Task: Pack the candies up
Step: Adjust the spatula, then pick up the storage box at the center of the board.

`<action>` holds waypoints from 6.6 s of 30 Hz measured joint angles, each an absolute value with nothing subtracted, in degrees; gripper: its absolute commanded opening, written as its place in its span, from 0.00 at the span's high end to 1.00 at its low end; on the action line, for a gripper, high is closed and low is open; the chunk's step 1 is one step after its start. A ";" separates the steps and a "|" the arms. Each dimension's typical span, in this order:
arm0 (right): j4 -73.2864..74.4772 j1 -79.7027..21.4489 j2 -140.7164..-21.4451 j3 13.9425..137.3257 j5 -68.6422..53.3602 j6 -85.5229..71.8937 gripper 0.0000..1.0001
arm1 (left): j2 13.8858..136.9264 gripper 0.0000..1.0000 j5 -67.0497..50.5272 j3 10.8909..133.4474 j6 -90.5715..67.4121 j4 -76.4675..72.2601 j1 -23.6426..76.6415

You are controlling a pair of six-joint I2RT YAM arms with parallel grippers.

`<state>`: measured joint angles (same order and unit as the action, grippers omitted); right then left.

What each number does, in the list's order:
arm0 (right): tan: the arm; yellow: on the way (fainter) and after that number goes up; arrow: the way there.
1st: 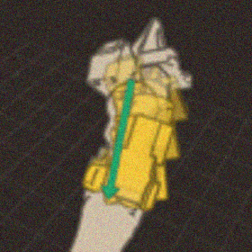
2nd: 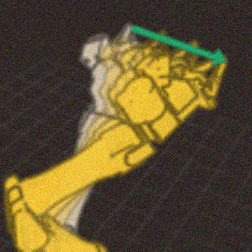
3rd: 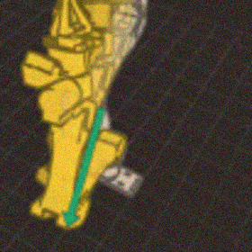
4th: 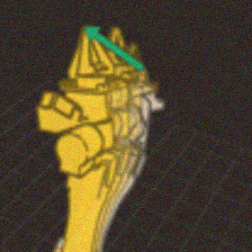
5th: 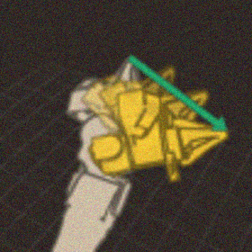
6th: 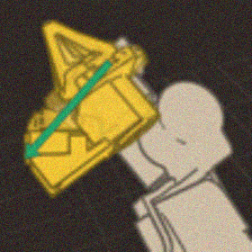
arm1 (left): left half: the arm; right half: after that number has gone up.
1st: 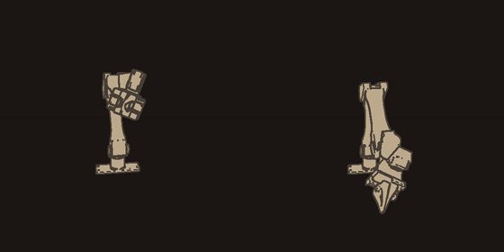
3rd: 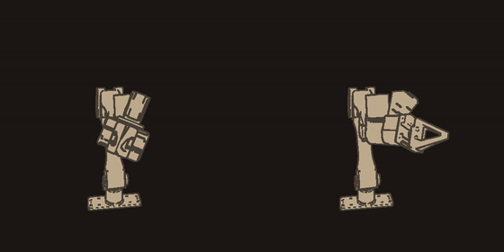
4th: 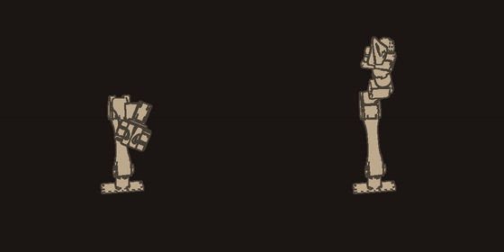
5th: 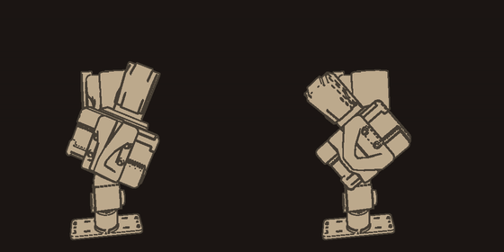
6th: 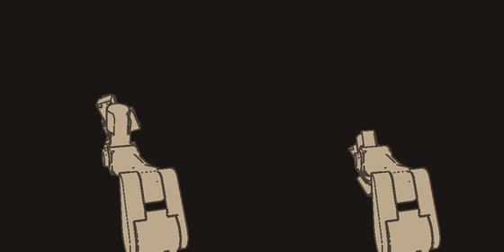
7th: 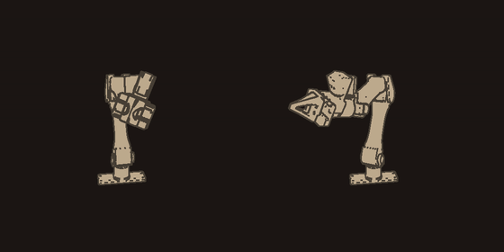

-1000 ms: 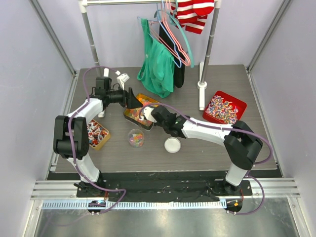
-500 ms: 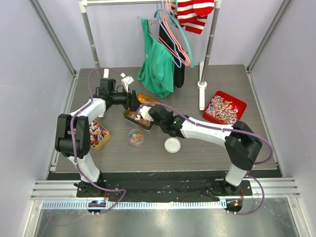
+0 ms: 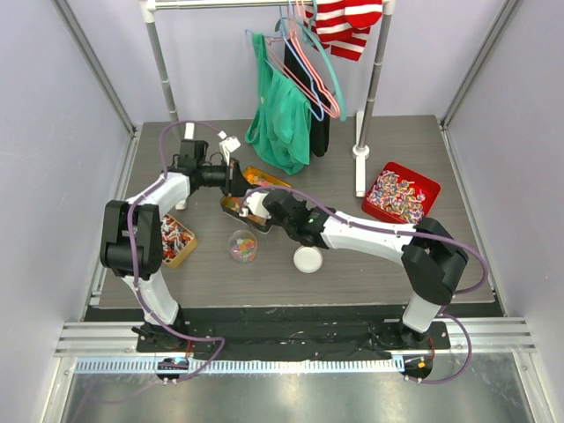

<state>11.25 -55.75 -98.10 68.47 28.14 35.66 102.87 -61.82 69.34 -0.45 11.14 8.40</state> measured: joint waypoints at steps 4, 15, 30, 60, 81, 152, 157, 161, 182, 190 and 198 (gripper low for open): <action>11.70 -55.44 -97.82 68.45 27.92 35.68 0.99 | 104.64 1.00 -65.67 72.20 2.09 14.92 8.40; 15.05 -54.92 -93.51 68.05 21.41 34.79 0.77 | 110.06 1.00 -72.38 78.74 10.55 27.44 8.25; 14.24 -55.00 -91.29 68.34 17.21 34.33 0.74 | 119.37 1.00 -75.48 92.64 32.62 55.72 9.15; 5.45 -59.22 -93.73 64.27 24.03 35.00 0.72 | 128.01 1.00 -82.76 106.06 62.02 76.16 5.10; -4.62 -59.13 -95.90 60.90 28.53 39.18 0.88 | 128.01 1.00 -83.61 106.06 62.02 76.16 5.10; -3.84 -57.91 -95.24 59.77 29.61 38.22 0.99 | 130.32 0.98 -82.11 106.54 62.00 76.18 6.98; -3.38 -57.89 -95.22 59.48 29.63 37.47 0.99 | 131.63 0.84 -82.15 107.39 61.87 76.55 7.40; -3.40 -57.89 -95.15 59.44 29.23 37.39 0.99 | 132.09 0.63 -82.06 107.68 61.78 76.77 7.73; -5.96 -57.65 -92.77 57.91 27.66 37.69 0.99 | 132.03 0.45 -82.48 116.03 56.97 77.87 1.19; -5.98 -57.23 -91.46 57.82 27.31 37.76 0.99 | 131.17 0.38 -79.92 121.23 47.18 76.38 0.93; -5.98 -56.88 -91.46 57.78 27.33 37.85 0.99 | 113.45 0.02 -63.77 96.36 11.49 41.52 0.95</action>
<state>-5.98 -56.88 -91.46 57.78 27.33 37.85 113.45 -63.77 96.36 11.49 41.52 0.95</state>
